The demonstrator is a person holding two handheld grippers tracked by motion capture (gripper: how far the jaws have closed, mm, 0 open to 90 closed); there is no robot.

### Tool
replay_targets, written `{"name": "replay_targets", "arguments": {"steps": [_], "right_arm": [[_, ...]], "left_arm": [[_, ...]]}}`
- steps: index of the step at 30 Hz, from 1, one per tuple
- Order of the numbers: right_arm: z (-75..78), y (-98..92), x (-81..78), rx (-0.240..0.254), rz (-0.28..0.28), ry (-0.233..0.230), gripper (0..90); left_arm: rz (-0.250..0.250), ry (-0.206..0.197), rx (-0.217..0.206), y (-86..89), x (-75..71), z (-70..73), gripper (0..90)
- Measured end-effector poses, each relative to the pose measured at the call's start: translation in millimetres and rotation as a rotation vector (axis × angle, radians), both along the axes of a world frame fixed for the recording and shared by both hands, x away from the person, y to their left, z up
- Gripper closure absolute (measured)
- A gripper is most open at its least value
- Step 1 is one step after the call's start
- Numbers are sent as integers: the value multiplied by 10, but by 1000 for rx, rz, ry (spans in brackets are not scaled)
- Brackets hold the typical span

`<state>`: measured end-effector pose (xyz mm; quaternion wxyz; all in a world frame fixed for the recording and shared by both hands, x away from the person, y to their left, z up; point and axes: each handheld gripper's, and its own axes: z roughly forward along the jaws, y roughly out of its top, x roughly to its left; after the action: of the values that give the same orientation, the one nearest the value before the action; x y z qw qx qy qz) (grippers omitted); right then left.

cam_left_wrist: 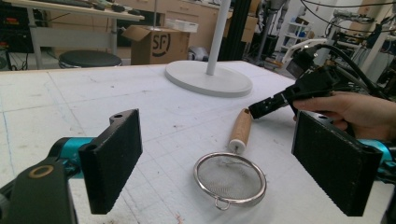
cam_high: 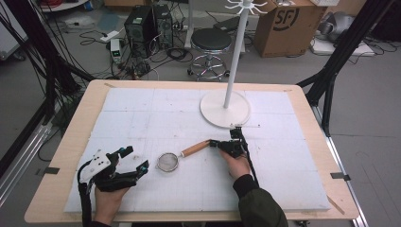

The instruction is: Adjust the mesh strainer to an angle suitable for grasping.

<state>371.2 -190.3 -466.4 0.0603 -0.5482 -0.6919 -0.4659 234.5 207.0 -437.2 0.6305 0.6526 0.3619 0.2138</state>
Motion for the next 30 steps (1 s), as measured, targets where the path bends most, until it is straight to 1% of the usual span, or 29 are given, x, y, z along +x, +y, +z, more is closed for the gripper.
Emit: {"name": "replay_targets", "arguments": {"steps": [2, 6, 8, 9, 10, 11, 12, 13, 14, 15, 16, 17, 18, 21, 22, 23, 26, 28, 29, 30], "right_arm": [[-1, 8, 33, 7, -6, 0, 900], [5, 42, 57, -2, -1, -3, 900], [5, 15, 50, 12, -3, -6, 900], [13, -29, 27, 40, -12, -17, 896], [13, -29, 27, 40, -12, -17, 896], [25, -72, -9, 55, -18, -42, 780], [25, -72, -9, 55, -18, -42, 780], [26, -88, -27, 67, -6, -42, 720], [26, -97, -42, 66, -3, -43, 678], [38, -110, -84, 65, 25, -61, 658], [38, -110, -84, 65, 25, -61, 658], [49, -115, -114, 68, 30, -66, 636], [58, -123, -141, 60, 33, -80, 590], [92, -152, -239, 49, 50, -99, 458], [111, -166, -271, 34, 55, -110, 410], [133, -185, -308, 24, 59, -121, 394], [182, -291, -400, 26, 64, -163, 346], [206, -374, -452, 39, 56, -172, 310], [219, -416, -478, 36, 50, -172, 306], [227, -458, -499, 28, 42, -188, 302]], "left_arm": [[0, 0, 0, -5, -1, 1, 166], [-1, -3, 2, 5, -1, -3, 166], [-4, 3, 2, 21, 1, -10, 166], [1, 4, 2, 30, 2, -13, 167], [3, 5, -1, 37, 1, -13, 167], [7, 3, -8, 42, 1, -13, 167], [7, 3, -3, 52, 0, -12, 167], [11, 4, -4, 52, -3, -12, 166], [13, 4, -3, 50, -5, -12, 167], [14, 3, -1, 48, -5, -11, 166], [16, 3, 0, 45, -7, -9, 166], [15, 1, 3, 42, -7, -7, 166], [14, 1, 7, 38, -7, -6, 166], [6, 2, 11, 20, 5, -11, 166], [4, 3, 17, 19, 11, -12, 166], [5, 2, 14, 13, 16, -13, 166], [-1, 5, 11, 5, 41, -16, 166], [-4, 7, 17, -3, 62, -22, 166], [-6, 9, 21, -8, 71, -23, 166], [-7, 12, 17, -16, 79, -27, 166]]}}
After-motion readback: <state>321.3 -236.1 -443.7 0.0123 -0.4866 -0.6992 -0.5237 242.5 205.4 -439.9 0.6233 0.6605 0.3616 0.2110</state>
